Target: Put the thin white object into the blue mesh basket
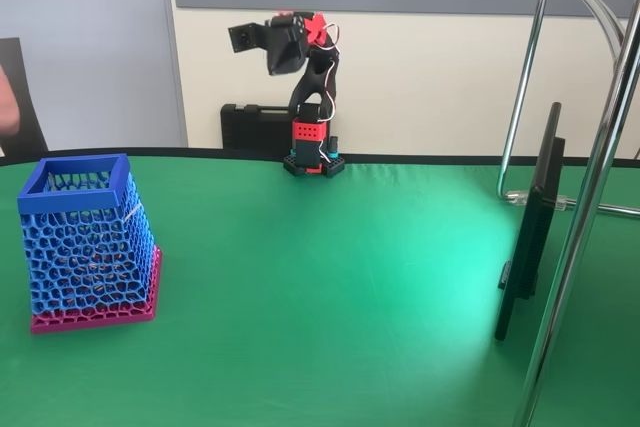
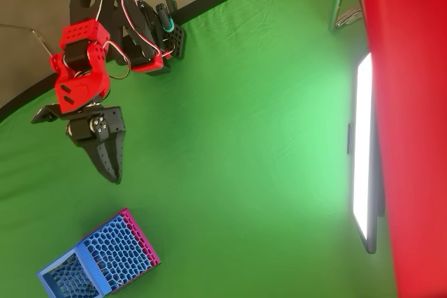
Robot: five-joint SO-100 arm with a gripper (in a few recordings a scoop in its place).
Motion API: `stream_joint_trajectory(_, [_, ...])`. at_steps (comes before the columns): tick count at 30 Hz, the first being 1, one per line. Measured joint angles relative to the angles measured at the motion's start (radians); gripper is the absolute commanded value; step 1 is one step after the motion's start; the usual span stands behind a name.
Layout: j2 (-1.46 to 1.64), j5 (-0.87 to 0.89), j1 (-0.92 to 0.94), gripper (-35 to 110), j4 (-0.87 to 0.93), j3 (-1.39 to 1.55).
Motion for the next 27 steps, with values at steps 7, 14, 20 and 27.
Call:
stream_joint_trajectory(7, [0.328,-0.12,-0.092,0,0.129,0.268])
stream_joint_trajectory(14, [0.541,-0.155,-0.103,0,0.193,0.503])
stream_joint_trajectory(20, [0.634,-0.164,-0.11,0,0.235,0.649])
stream_joint_trajectory(27, [0.643,-0.19,-0.104,0,0.169,0.824])
